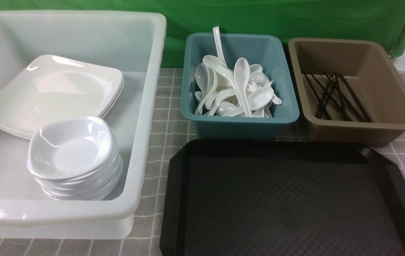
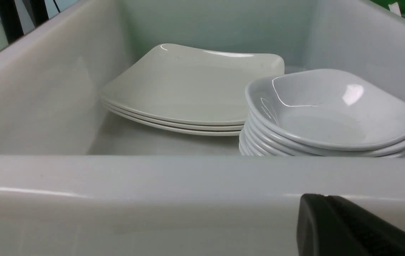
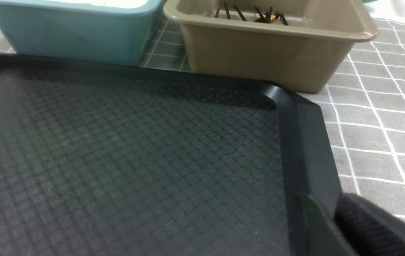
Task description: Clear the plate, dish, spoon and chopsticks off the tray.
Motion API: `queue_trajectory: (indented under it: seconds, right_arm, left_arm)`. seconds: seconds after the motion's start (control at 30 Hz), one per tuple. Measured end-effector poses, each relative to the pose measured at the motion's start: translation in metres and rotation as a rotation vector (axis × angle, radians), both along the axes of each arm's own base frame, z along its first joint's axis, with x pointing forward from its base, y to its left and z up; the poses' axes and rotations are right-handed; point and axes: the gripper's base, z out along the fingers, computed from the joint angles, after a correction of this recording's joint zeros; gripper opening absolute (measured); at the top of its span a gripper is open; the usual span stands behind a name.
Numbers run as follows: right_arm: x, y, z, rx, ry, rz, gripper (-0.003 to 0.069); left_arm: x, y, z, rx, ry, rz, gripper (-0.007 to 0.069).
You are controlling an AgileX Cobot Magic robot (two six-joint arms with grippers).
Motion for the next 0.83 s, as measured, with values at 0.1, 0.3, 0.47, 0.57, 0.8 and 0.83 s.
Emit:
queue_trajectory:
  seconds: [0.1, 0.3, 0.47, 0.57, 0.8, 0.83]
  right_arm:
    - [0.0, 0.0, 0.0, 0.0, 0.0, 0.0, 0.0149]
    - [0.0, 0.0, 0.0, 0.0, 0.0, 0.0, 0.0162]
    - [0.0, 0.0, 0.0, 0.0, 0.0, 0.0, 0.0169]
    - [0.0, 0.0, 0.0, 0.0, 0.0, 0.0, 0.0178]
    - [0.0, 0.0, 0.0, 0.0, 0.0, 0.0, 0.0195]
    - [0.0, 0.0, 0.0, 0.0, 0.0, 0.0, 0.0195]
  left_arm:
    - [0.0, 0.0, 0.0, 0.0, 0.0, 0.0, 0.001]
    - [0.0, 0.0, 0.0, 0.004, 0.0, -0.001, 0.001]
    - [-0.0001, 0.0, 0.0, 0.004, -0.001, -0.001, 0.001]
    - [-0.0001, 0.0, 0.0, 0.005, -0.001, -0.001, 0.001]
    - [-0.0001, 0.0, 0.0, 0.007, -0.001, -0.001, 0.001]
    - [-0.0001, 0.0, 0.0, 0.007, -0.001, -0.001, 0.001]
